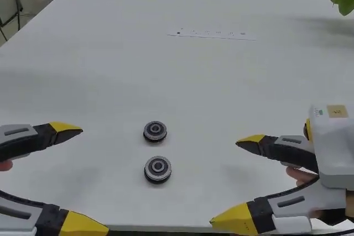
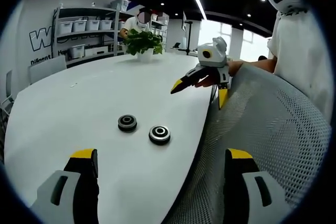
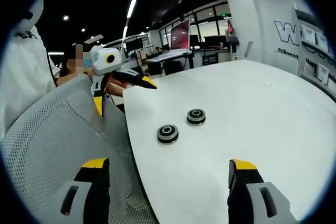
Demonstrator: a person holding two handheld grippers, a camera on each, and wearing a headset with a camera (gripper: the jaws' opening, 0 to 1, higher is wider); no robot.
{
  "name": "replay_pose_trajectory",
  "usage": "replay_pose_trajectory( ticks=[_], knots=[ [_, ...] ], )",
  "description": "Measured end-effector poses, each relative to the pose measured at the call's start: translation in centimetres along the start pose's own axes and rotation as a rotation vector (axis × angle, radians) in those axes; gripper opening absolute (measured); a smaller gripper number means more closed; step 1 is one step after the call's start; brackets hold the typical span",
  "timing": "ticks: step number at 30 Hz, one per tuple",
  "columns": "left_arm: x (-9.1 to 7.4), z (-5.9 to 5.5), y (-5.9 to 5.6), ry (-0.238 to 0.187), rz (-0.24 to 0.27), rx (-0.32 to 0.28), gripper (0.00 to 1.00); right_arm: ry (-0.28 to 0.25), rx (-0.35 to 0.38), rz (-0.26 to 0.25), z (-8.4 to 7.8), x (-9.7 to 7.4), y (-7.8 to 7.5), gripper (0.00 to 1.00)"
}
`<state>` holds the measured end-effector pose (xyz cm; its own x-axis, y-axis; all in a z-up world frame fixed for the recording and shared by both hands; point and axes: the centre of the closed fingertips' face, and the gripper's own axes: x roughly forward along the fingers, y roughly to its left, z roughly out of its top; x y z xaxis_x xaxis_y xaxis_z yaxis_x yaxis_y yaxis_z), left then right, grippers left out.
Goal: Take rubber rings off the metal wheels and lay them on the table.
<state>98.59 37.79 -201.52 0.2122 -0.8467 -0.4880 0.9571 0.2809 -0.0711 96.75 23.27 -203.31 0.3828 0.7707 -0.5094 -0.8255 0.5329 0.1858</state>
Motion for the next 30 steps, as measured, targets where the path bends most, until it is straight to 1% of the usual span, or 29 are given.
replay_pose_trajectory(
  ticks=[4,8,13,17,19,22,24,26,28,30],
  knots=[
    [-0.2,0.2,0.0,-0.002,-0.004,0.005,0.99,-0.013,0.0,-0.005,0.4,-0.1,0.0,0.93],
    [-0.4,0.4,0.2,-0.005,0.001,0.009,0.99,-0.023,0.001,-0.011,0.8,-0.2,-0.2,0.93],
    [-0.6,0.7,0.2,-0.005,-0.003,0.015,0.99,-0.015,-0.016,-0.015,1.3,-0.2,-0.4,0.92],
    [-0.8,1.1,0.4,0.008,-0.005,0.022,0.99,-0.04,-0.026,-0.003,2.7,-0.7,-0.6,0.91],
    [-0.9,1.6,0.4,0.008,-0.007,0.034,0.99,-0.042,-0.039,0.0,3.1,-0.9,-0.7,0.91],
    [-0.9,2.2,0.4,0.007,-0.014,0.056,0.99,-0.021,-0.072,0.001,3.4,-1.0,-0.9,0.91],
    [-1.0,2.8,0.7,0.005,-0.009,0.079,0.99,-0.019,-0.089,0.008,3.9,-1.0,-0.9,0.91],
    [-1.0,3.3,0.8,0.001,-0.01,0.087,0.99,-0.023,-0.102,0.018,4.5,-1.0,-0.9,0.91],
    [-0.8,3.9,0.7,-0.015,-0.024,0.097,0.99,-0.018,-0.123,0.021,5.0,-1.0,-0.9,0.9],
    [-0.6,4.3,0.7,-0.023,-0.046,0.107,0.99,-0.02,-0.135,0.025,5.4,-1.0,-0.9,0.88]
  ],
)
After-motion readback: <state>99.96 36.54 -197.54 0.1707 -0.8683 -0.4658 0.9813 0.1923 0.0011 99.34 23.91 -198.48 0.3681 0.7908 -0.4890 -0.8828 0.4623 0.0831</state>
